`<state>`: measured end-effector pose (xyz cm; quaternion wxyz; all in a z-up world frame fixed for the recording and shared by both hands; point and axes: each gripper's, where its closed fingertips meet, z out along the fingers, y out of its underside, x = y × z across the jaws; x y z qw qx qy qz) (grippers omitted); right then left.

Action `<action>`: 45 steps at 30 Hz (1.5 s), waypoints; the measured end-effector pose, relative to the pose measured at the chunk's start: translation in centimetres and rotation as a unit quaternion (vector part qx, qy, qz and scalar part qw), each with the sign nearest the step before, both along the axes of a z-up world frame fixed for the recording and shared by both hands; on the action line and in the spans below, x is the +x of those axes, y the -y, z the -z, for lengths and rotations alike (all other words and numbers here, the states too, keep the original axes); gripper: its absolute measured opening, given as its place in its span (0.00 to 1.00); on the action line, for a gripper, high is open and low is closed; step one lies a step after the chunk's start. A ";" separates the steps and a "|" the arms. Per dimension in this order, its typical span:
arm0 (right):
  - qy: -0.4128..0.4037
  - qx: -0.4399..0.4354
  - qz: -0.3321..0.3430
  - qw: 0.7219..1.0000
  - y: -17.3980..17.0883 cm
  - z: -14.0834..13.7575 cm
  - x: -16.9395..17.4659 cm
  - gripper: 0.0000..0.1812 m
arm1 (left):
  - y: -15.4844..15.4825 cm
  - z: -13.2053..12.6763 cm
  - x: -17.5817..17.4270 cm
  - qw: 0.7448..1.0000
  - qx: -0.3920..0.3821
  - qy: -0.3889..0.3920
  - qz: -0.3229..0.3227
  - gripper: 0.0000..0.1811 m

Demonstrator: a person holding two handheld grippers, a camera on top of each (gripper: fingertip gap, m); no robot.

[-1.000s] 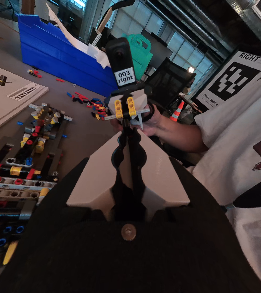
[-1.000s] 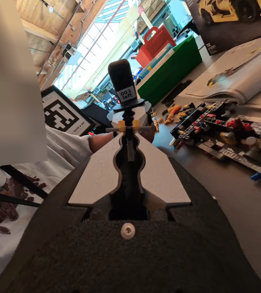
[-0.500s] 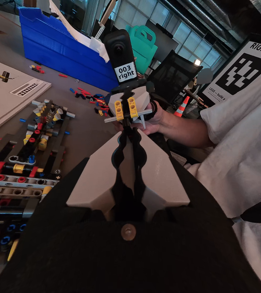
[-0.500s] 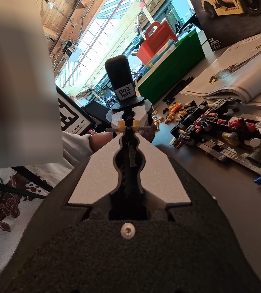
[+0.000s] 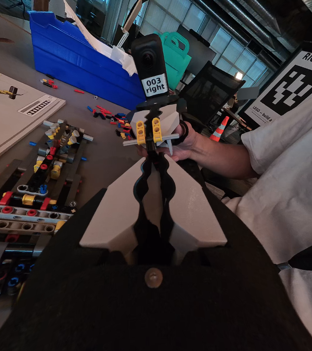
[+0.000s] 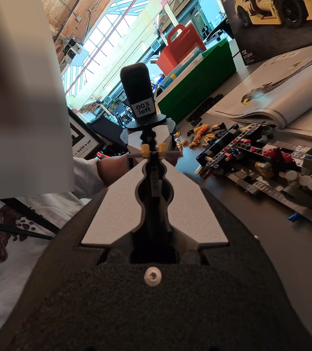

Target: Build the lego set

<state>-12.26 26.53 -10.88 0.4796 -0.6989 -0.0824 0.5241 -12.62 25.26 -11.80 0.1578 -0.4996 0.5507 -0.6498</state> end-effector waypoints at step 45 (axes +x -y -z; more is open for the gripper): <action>0.317 0.177 0.172 0.916 -2.5 -0.8 1.7 0.18 | -4.4 -1.6 0.9 0.990 -0.087 0.036 -0.106 0.03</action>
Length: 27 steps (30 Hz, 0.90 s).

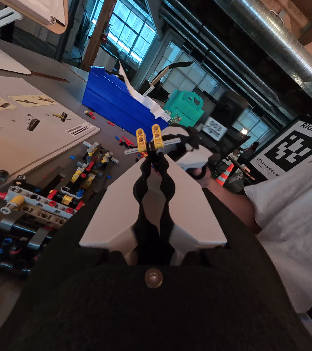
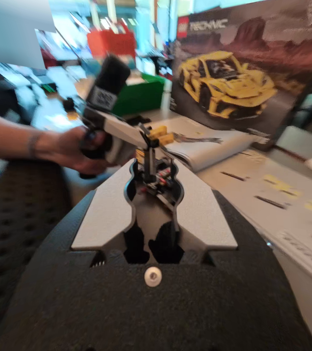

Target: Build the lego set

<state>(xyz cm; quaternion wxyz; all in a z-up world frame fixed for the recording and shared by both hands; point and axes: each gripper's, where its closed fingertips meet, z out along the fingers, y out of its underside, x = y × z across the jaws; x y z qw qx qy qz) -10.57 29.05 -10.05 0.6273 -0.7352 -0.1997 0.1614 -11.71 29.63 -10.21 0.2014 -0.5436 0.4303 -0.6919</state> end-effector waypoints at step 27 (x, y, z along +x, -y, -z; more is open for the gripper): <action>0.293 -0.007 0.125 0.948 -0.6 3.5 -0.2 0.09 | 2.1 2.8 1.0 0.995 0.065 -0.070 0.028 0.03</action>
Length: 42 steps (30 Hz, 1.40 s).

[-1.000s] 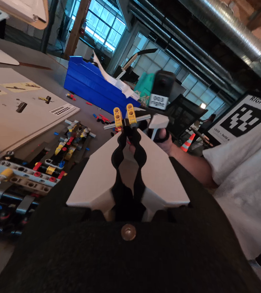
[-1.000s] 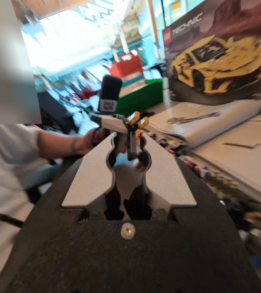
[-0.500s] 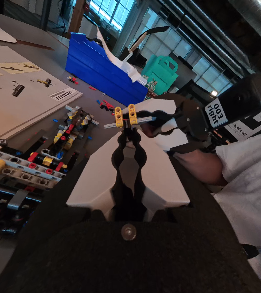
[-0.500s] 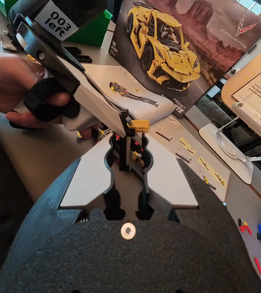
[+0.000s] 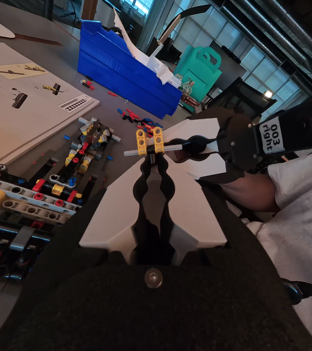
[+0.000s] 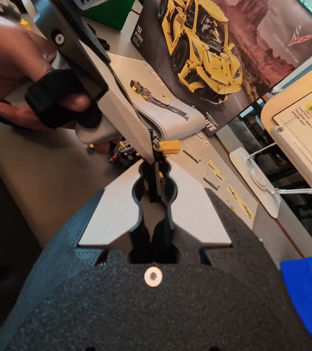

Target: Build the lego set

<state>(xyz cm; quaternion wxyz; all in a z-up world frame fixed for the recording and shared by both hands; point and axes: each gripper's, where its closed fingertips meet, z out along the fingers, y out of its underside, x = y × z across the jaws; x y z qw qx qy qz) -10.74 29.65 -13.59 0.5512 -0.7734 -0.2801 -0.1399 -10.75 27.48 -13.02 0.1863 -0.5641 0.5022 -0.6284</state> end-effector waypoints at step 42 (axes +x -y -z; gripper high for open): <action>-0.414 0.039 0.103 0.904 5.2 -2.1 13.3 0.18 | 2.6 5.9 -3.7 0.933 0.294 -0.202 0.055 0.24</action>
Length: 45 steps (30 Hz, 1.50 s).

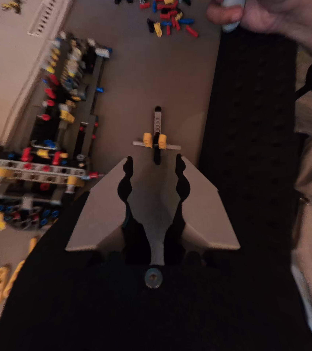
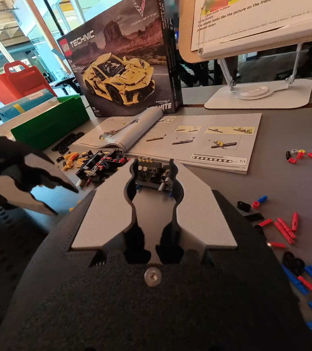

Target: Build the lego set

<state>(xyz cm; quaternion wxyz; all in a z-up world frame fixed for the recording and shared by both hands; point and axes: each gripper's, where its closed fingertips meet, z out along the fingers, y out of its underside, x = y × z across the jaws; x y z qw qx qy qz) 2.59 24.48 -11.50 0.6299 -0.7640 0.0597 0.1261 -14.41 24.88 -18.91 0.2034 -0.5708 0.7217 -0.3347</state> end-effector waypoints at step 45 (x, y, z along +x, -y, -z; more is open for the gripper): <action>0.015 -0.134 0.026 0.991 -3.8 4.8 5.5 0.38 | -11.8 0.8 26.7 0.979 0.197 -0.029 0.034 0.10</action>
